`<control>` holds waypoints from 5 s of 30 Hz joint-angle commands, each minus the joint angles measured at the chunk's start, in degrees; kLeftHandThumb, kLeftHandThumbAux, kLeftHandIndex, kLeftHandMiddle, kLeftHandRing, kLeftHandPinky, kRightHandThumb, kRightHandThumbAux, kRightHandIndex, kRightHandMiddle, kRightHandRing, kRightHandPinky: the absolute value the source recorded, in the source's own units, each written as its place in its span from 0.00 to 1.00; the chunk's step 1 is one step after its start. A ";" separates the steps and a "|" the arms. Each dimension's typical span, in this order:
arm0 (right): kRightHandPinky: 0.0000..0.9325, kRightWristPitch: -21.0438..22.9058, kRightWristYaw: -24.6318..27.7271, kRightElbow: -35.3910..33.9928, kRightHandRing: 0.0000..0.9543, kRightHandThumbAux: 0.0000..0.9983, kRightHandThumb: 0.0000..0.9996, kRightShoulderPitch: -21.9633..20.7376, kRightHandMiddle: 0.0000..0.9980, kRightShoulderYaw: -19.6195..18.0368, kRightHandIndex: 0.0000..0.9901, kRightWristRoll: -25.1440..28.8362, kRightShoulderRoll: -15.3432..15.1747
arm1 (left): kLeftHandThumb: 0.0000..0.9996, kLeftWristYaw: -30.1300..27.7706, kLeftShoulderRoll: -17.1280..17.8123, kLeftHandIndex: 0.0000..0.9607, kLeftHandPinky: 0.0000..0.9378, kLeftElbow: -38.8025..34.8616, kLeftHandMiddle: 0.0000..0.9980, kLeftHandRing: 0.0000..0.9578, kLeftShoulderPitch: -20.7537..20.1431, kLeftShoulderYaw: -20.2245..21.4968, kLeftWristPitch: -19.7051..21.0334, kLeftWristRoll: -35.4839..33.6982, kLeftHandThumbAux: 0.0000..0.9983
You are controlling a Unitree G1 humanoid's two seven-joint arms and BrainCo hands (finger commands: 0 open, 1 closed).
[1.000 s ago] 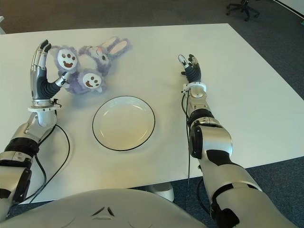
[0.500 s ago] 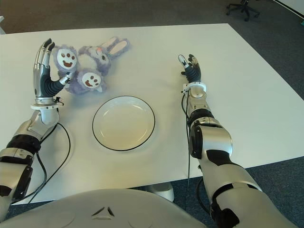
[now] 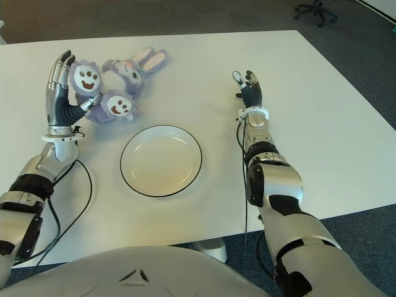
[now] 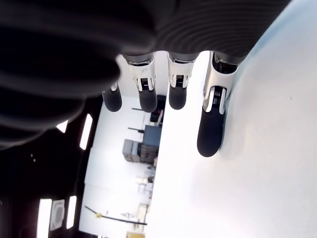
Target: Put the doll into the plate.
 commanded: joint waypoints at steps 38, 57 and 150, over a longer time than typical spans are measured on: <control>0.00 4.10 0.86 2.85 0.00 0.38 0.00 3.69 0.00 -0.17 0.00 0.06 1.45 | 0.35 -10.71 -2.63 0.00 0.01 0.70 0.02 0.00 -3.79 -0.22 -5.35 -6.23 0.27; 0.00 3.93 0.47 2.79 0.00 0.38 0.00 3.86 0.00 -0.06 0.00 0.00 1.53 | 0.46 -17.63 -4.66 0.01 0.06 6.87 0.02 0.02 -9.77 0.39 -7.01 -11.80 0.23; 0.00 4.73 0.76 2.72 0.00 0.39 0.00 3.58 0.00 -1.26 0.00 0.93 0.79 | 0.98 -9.73 -12.33 0.87 0.94 16.11 0.87 0.93 -20.41 2.94 16.02 -16.10 0.60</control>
